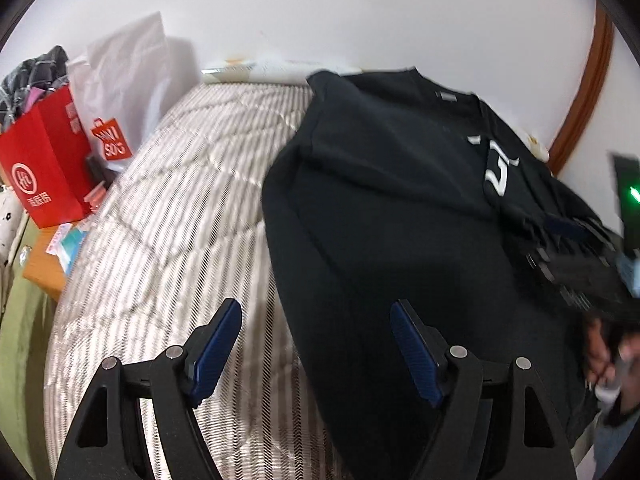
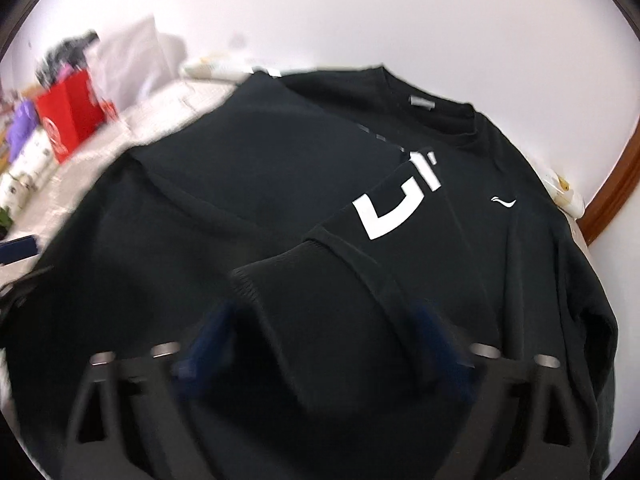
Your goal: Fold small clothes
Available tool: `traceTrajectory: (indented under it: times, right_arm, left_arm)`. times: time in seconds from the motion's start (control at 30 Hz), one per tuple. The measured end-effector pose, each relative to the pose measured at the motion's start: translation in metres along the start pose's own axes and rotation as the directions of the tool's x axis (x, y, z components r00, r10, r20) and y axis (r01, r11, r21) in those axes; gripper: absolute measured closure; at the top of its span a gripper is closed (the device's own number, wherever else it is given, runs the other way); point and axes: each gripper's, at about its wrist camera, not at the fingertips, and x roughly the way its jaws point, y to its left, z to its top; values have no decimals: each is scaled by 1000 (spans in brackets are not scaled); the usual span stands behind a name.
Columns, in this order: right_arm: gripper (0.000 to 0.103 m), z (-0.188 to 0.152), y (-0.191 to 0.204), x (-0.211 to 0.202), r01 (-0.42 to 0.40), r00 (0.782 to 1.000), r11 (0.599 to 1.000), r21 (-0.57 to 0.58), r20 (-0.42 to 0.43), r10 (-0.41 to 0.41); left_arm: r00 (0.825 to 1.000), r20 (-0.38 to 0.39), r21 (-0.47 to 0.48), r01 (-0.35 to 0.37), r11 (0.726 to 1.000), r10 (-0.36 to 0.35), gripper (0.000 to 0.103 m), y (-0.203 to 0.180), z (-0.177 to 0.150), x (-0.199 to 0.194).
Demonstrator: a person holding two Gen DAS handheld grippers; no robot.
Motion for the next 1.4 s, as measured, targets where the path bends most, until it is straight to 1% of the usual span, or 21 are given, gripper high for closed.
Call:
traceTrajectory:
  times: [0.03,0.07,0.13,0.17,0.23,0.3,0.4,0.47,0.53,0.57,0.6,0.67,0.7,0.73,0.83,0.87,0.97,1.03,1.2,1.33,1.4]
  right_arm:
    - [86,3,-1,5,9,1000,1000,-5,-15,-9]
    - [89,8,-7,8,4,999,1000,3,-33,-4]
    - [94,12,-28,-6,-42,999,997,65,17,41]
    - [94,14,-41,-14,-49,998,994,93,44,45]
    - [94,18,-74,-34,-12,995,987,157,104,-4]
    - [94,15,-116,-49,37,990,972,231,122,-67]
    - [91,1,-176,-45,98,990,938,332,64,-126]
    - [88,-8,-205,-34,196,979,917,348,-21,-201]
    - [87,-14,-220,-31,280,960,894,350,-88,-267]
    - [87,-14,-224,-33,297,955,886,356,-100,-280]
    - [83,-11,-226,-39,283,959,886,368,-87,-270]
    - [65,4,-214,-52,239,969,901,362,-29,-246]
    - [50,12,-204,-56,226,971,911,344,-1,-240]
    - [45,20,-189,-59,211,973,923,321,26,-231]
    - [45,53,-138,-57,126,985,970,208,86,-147]
    - [45,67,-119,-51,74,990,982,176,105,-94]
    - [45,98,-79,-30,-31,991,993,116,133,15]
    - [45,125,-54,-5,-87,987,993,75,141,76]
    - [45,182,0,57,-239,966,970,42,114,233]
    - [45,217,28,97,-299,951,954,29,95,295]
    - [45,232,38,121,-320,945,947,27,78,317]
  left_arm:
    - [1000,-6,9,-4,1000,4,28,-3,-1,1]
    - [1000,-8,22,-7,1000,7,28,-5,-1,3]
    - [1000,-3,30,-9,1000,9,28,-8,-4,-3]
    - [1000,-1,29,-9,1000,9,28,-8,-4,-6]
    - [1000,-3,23,-11,1000,11,28,-5,-4,-5]
    - [1000,-2,17,-16,1000,16,28,-3,-3,-6]
    - [1000,2,6,-14,1000,14,28,0,-4,-8]
    - [1000,4,-1,-17,1000,17,28,2,-3,-9]
    - [999,9,1,-35,999,35,28,4,1,-10]
    - [999,14,3,-43,999,43,28,4,3,-11]
    - [999,19,5,-51,999,50,28,5,6,-12]
    - [997,31,9,-75,997,75,28,6,16,-13]
    - [995,38,10,-94,995,94,28,7,22,-12]
    - [994,42,11,-105,994,104,28,7,25,-12]
    - [989,69,15,-134,991,133,28,8,38,-10]
    - [988,73,16,-138,990,136,28,9,41,-8]
    - [988,72,30,-140,990,137,28,9,50,1]
    - [988,66,40,-140,989,137,29,10,58,10]
    - [991,46,73,-129,989,126,39,13,73,36]
    - [989,35,97,-148,984,145,48,17,81,58]
    - [991,31,100,-133,986,130,49,18,83,68]
